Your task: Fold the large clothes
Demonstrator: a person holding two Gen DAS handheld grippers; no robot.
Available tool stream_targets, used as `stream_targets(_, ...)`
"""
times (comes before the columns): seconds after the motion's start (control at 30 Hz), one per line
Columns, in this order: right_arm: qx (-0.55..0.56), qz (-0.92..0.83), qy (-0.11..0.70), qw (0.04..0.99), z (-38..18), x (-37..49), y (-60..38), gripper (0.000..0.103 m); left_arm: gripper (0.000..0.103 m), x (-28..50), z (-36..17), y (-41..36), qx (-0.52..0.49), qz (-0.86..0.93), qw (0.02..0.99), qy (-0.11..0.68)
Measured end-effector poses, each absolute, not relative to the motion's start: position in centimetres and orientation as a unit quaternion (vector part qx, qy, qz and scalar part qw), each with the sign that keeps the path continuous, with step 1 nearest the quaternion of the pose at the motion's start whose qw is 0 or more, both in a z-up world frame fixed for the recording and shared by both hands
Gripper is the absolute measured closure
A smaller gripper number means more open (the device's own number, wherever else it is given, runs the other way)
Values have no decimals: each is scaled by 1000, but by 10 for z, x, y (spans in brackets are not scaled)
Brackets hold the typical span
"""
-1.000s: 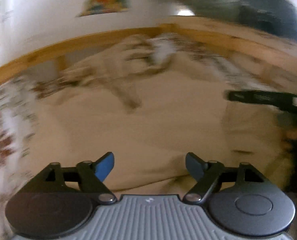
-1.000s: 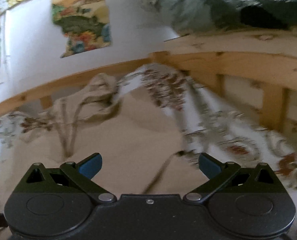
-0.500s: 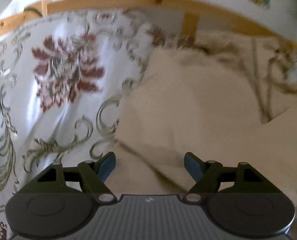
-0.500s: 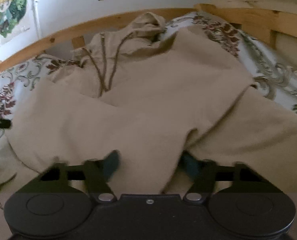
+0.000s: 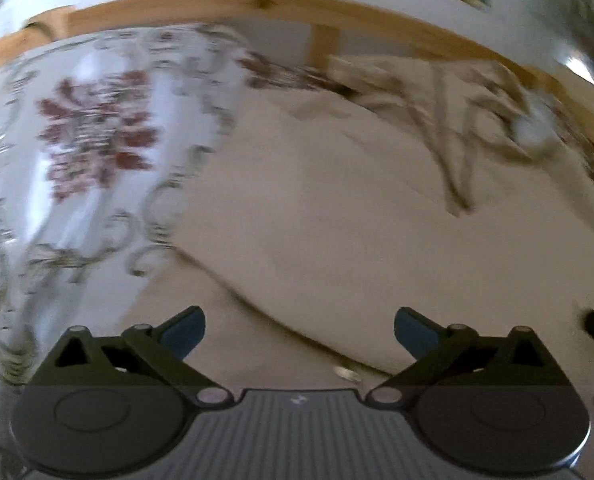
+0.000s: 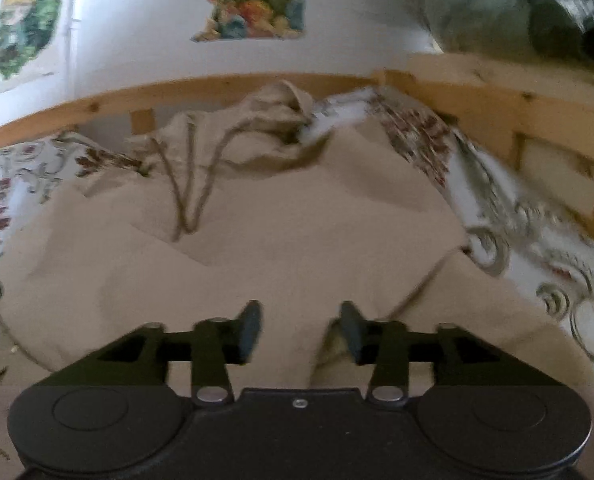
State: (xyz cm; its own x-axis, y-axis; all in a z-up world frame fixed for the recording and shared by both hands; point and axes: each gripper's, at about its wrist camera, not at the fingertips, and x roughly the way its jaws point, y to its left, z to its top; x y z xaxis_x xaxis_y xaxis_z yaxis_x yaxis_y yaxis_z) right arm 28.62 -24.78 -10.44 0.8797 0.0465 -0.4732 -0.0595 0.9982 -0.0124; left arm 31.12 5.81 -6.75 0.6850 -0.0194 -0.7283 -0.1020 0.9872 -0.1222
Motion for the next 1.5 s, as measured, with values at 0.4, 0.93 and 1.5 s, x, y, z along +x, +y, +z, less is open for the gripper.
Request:
stream_targets(0.4,-120,89,320,935,-133,286,-218,8,1,347,-92,37,-40,57,869,491)
stream_targets(0.93,-17,66,180,981,-68,256,-242,1,1,271,29,92,-81,135,887,435)
stream_targets(1.5,1,-14,121,993,-51,245,-278,1,1,377,85,80,-18,56,940,336)
